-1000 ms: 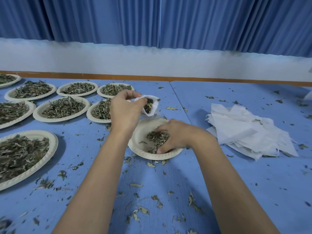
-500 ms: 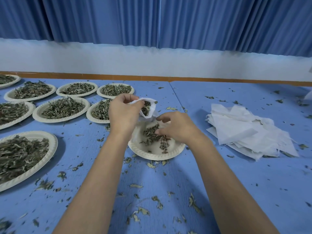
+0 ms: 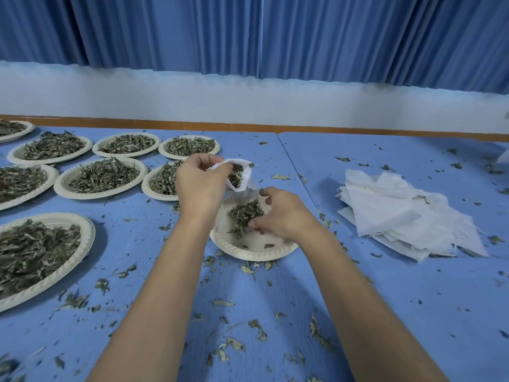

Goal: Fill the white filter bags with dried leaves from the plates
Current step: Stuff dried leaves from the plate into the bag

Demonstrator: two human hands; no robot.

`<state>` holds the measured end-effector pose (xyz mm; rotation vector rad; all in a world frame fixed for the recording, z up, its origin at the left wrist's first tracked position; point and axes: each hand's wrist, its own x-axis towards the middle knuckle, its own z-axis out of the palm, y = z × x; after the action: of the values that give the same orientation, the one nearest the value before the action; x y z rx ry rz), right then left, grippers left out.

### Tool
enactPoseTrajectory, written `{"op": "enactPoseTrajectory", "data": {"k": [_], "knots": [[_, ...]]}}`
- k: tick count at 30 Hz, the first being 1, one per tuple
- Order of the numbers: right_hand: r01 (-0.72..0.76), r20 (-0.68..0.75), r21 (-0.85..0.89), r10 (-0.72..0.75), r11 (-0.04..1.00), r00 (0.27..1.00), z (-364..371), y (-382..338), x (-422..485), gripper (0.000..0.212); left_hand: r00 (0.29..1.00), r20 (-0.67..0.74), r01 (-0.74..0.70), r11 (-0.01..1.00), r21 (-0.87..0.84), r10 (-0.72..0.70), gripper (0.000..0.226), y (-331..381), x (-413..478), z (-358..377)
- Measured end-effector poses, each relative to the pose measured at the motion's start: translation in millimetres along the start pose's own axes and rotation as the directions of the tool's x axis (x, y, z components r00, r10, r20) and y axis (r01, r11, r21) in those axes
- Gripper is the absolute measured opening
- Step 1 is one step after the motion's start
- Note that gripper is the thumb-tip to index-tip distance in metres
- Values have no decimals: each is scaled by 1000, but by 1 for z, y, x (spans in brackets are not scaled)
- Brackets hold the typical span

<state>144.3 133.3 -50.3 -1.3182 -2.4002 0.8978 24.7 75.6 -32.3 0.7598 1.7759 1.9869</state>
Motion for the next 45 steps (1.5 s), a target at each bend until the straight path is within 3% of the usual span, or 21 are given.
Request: {"op": "enactPoseTrajectory", "data": {"k": [3, 4, 5, 9, 11, 17, 19, 23, 30, 33, 35, 37, 40, 45], "knots": [[-30, 4, 246, 30, 969, 1000, -14, -1, -1, 33, 1000, -4, 4, 1000, -6, -4, 20, 0, 1, -1], [-29, 17, 248, 25, 968, 1000, -19, -1, -2, 18, 1000, -3, 5, 1000, -6, -5, 19, 0, 1, -1], [-32, 61, 211, 20, 977, 998, -22, 0, -4, 16, 1000, -2, 5, 1000, -5, -5, 19, 0, 1, -1], [-64, 317, -10, 64, 998, 946, -16, -3, -8, 43, 1000, 8, -6, 1000, 10, 6, 19, -1, 1, 0], [-39, 317, -28, 46, 999, 947, -8, -5, -7, 43, 1000, 9, -8, 1000, 13, 8, 20, -1, 0, 0], [93, 108, 55, -99, 994, 989, -9, -1, -3, 30, 1000, 11, -6, 1000, 9, 6, 19, -1, 0, 0], [97, 185, 151, -124, 984, 975, -10, -4, -4, 21, 1000, 5, -11, 1000, 8, 11, 20, 0, 0, 0], [55, 402, 115, -97, 992, 910, 4, -12, -8, 21, 1000, 8, -10, 1000, 11, 10, 19, 0, -1, 1], [144, 140, 7, -144, 990, 980, 8, -8, -1, 28, 1000, 4, 5, 1000, -23, -5, 20, 0, -1, 0], [173, 13, 55, -174, 983, 985, 7, -5, 1, 23, 1000, -3, 11, 999, -30, -11, 20, -1, -1, 0], [220, -92, -89, -228, 971, 969, 9, -3, 4, 19, 1000, -11, 8, 1000, -30, -9, 20, -1, -1, 0], [235, -64, -289, -263, 928, 963, 15, 0, 8, 31, 1000, -27, 1, 999, -36, -2, 20, 0, 0, 0], [222, 91, -345, -203, 912, 975, 28, 5, 11, 53, 999, -54, -8, 999, -50, 5, 19, 0, 2, -2], [308, 160, -400, -266, 863, 951, 36, 7, 12, 40, 998, -63, -2, 997, -73, -2, 18, -2, 4, -2]]}}
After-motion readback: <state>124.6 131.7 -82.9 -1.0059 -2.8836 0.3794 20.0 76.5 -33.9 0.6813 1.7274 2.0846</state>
